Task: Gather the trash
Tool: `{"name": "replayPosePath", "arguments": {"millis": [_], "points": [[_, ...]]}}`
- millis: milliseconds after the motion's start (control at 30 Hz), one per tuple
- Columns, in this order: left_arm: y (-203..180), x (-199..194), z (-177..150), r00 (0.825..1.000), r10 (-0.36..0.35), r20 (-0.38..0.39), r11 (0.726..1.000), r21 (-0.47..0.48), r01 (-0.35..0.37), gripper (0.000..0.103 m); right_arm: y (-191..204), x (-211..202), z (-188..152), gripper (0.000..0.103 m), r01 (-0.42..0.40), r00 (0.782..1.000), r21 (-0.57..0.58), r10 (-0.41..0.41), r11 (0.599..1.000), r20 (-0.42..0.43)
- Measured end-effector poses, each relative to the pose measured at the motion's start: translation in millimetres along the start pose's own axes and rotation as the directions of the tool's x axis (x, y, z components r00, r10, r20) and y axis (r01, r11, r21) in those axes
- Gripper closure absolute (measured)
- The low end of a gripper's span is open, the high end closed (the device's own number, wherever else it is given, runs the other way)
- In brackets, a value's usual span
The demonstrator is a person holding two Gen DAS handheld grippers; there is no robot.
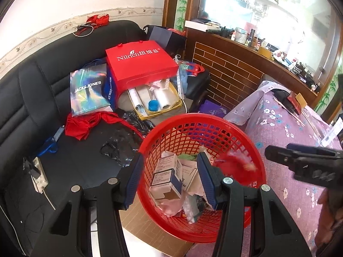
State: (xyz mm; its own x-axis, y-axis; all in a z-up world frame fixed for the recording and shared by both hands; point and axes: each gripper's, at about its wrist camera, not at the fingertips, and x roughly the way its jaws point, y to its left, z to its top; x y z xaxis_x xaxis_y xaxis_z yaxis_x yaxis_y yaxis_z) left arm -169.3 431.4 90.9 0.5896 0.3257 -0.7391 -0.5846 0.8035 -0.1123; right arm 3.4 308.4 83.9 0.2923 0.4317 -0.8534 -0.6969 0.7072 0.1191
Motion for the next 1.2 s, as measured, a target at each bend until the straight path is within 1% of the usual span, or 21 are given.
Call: {"name": "replayPosePath", "arguments": {"millis": [33, 67, 100, 133, 167, 233, 267, 333, 433, 600, 733, 767, 800, 833, 900, 933, 967, 1133, 1200], "points": [[0, -1, 0, 1.000, -0.003, 0.001, 1.000, -0.003, 0.003, 0.053, 0, 2, 0, 0.030, -0.048, 0.999, 0.008, 0.048, 0.999, -0.015], [1, -2, 0, 1.000, 0.000, 0.006, 1.000, -0.002, 0.000, 0.053, -5, 5, -1, 0.030, -0.138, 0.989, 0.058, 0.140, 0.989, -0.038], [2, -3, -1, 1.000, 0.004, 0.009, 1.000, 0.000, -0.004, 0.053, -9, 6, -1, 0.033, -0.152, 0.987, 0.095, 0.157, 0.984, -0.044], [3, -4, -1, 1.000, 0.004, 0.010, 1.000, -0.001, -0.004, 0.053, -10, 4, -1, 0.032, -0.095, 0.995, 0.090, 0.098, 0.991, -0.033], [4, -5, -2, 1.000, 0.002, 0.008, 1.000, -0.007, -0.002, 0.053, -10, 2, 0, 0.031, -0.063, 0.998, 0.068, 0.064, 0.996, -0.012], [8, -9, -3, 1.000, -0.001, 0.012, 1.000, -0.019, 0.001, 0.053, -10, -3, -1, 0.031, -0.111, 0.994, 0.089, 0.111, 0.990, 0.001], [9, -10, -4, 1.000, -0.001, 0.013, 1.000, -0.019, 0.001, 0.053, -11, -6, -2, 0.031, -0.120, 0.993, 0.098, 0.120, 0.988, 0.007], [10, -13, -6, 1.000, 0.006, 0.016, 1.000, -0.017, -0.005, 0.052, -6, -14, -6, 0.031, -0.094, 0.995, 0.067, 0.093, 0.993, 0.027], [15, -23, -11, 0.999, 0.010, 0.030, 0.999, -0.049, -0.009, 0.036, 1, -27, -15, 0.031, -0.059, 0.997, 0.024, 0.058, 0.998, 0.050], [17, -45, -23, 0.995, 0.054, 0.078, 0.996, -0.069, -0.048, 0.028, 9, -53, -41, 0.031, 0.057, 0.993, -0.061, -0.051, 0.997, 0.105], [10, -70, -35, 0.983, 0.138, 0.122, 0.990, -0.044, -0.134, 0.012, 5, -72, -62, 0.029, 0.130, 0.983, -0.117, -0.112, 0.985, 0.144], [7, -75, -38, 0.980, 0.153, 0.127, 0.988, -0.039, -0.149, 0.010, 3, -80, -69, 0.029, 0.142, 0.980, -0.128, -0.122, 0.982, 0.156], [2, -85, -43, 0.975, 0.176, 0.139, 0.984, -0.033, -0.173, 0.010, 2, -85, -75, 0.027, 0.149, 0.978, -0.134, -0.127, 0.980, 0.164], [-1, -91, -46, 0.972, 0.184, 0.144, 0.983, -0.029, -0.182, 0.009, -1, -92, -82, 0.026, 0.157, 0.976, -0.141, -0.132, 0.977, 0.172], [-10, -107, -54, 0.964, 0.214, 0.157, 0.977, -0.029, -0.212, 0.004, -4, -105, -95, 0.024, 0.163, 0.974, -0.161, -0.133, 0.973, 0.182], [-17, -116, -60, 0.956, 0.240, 0.166, 0.971, -0.031, -0.239, 0.000, -6, -111, -101, 0.024, 0.169, 0.973, -0.173, -0.136, 0.970, 0.188], [-23, -121, -62, 0.953, 0.251, 0.169, 0.968, -0.027, -0.250, 0.000, -7, -118, -108, 0.024, 0.176, 0.971, -0.184, -0.140, 0.967, 0.195], [-55, -143, -73, 0.942, 0.285, 0.177, 0.956, 0.019, -0.293, 0.000, -27, -149, -137, 0.020, 0.182, 0.966, -0.198, -0.138, 0.963, 0.218], [-67, -154, -79, 0.944, 0.276, 0.179, 0.959, 0.011, -0.282, 0.000, -35, -159, -148, 0.019, 0.175, 0.966, -0.200, -0.128, 0.964, 0.225]]}}
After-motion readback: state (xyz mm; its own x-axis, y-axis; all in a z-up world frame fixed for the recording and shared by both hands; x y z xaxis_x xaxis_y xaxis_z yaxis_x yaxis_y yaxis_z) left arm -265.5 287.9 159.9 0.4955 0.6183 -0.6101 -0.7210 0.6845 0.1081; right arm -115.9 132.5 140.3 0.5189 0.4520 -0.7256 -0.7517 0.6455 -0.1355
